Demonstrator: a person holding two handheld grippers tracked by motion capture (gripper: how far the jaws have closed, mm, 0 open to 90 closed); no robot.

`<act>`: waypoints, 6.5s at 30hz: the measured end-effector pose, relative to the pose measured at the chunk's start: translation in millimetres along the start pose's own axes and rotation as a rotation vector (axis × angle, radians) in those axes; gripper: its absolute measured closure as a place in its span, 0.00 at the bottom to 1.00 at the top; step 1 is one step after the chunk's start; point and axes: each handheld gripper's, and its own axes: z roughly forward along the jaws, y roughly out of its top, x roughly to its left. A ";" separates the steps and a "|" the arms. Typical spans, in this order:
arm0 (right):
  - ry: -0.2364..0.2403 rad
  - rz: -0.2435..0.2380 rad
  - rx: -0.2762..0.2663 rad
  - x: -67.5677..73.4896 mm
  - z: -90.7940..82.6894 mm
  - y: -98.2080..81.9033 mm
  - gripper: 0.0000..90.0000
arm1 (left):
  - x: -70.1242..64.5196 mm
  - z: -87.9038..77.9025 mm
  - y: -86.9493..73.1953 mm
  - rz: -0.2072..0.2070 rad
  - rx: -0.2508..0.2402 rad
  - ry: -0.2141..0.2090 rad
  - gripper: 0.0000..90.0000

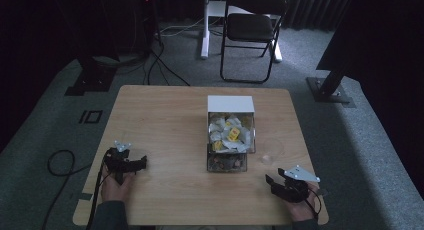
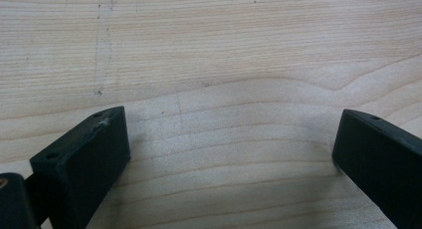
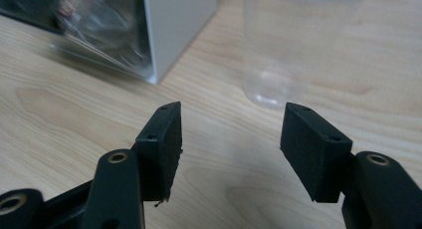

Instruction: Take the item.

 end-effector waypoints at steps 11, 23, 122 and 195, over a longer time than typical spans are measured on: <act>0.024 -0.028 -0.039 17.7 -12.0 6.4 0.48 | 0.0 0.0 0.0 0.000 0.000 0.000 0.02; 0.055 -0.077 -0.057 35.5 -16.2 14.7 0.45 | -0.1 -0.1 -0.2 -0.001 0.000 0.000 0.02; 0.244 -0.242 -0.013 101.9 34.8 58.1 0.58 | -0.1 -0.2 -0.2 -0.001 0.000 0.000 0.02; 0.208 -0.220 -0.120 92.8 -11.8 77.2 1.00 | -0.3 -0.2 -0.4 -0.001 -0.001 -0.001 0.02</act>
